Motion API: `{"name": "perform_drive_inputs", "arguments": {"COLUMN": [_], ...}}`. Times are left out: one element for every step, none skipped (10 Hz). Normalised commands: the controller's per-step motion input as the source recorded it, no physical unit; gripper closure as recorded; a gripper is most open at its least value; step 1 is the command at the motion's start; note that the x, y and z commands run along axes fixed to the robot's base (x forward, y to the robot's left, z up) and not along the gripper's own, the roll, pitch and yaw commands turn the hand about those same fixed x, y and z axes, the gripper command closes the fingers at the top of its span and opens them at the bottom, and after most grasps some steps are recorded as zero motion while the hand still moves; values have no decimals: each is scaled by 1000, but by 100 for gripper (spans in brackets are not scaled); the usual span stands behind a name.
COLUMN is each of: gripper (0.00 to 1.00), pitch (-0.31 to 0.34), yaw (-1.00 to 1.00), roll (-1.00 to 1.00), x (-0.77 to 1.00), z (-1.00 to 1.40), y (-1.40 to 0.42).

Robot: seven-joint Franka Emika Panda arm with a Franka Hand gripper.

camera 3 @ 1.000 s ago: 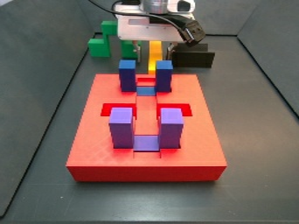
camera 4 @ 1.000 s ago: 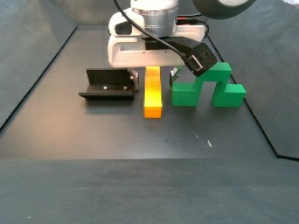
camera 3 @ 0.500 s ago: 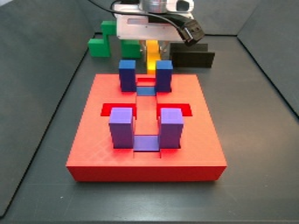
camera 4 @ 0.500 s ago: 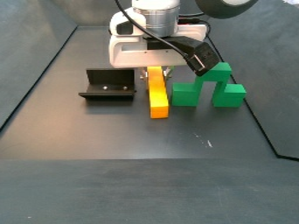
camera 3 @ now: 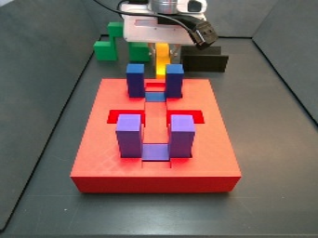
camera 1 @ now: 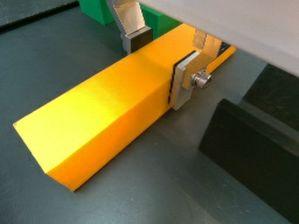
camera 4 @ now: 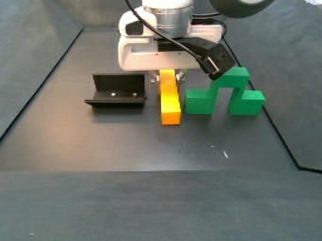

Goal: Pick up the yellow object. Move up. Move to above the board. Insert the yellow object.
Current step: Pick up the yellow object.

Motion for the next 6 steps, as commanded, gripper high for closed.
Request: {"name": "perform_drive_inputs", "arguments": {"gripper": [100, 100, 100, 100, 100, 100], "pitch": [0, 0, 0, 0, 0, 0], "yaw": [0, 0, 0, 0, 0, 0], "roll": [0, 0, 0, 0, 0, 0], "x": [0, 0, 0, 0, 0, 0], "z": [0, 0, 0, 0, 0, 0], "y": [0, 0, 0, 0, 0, 0]}}
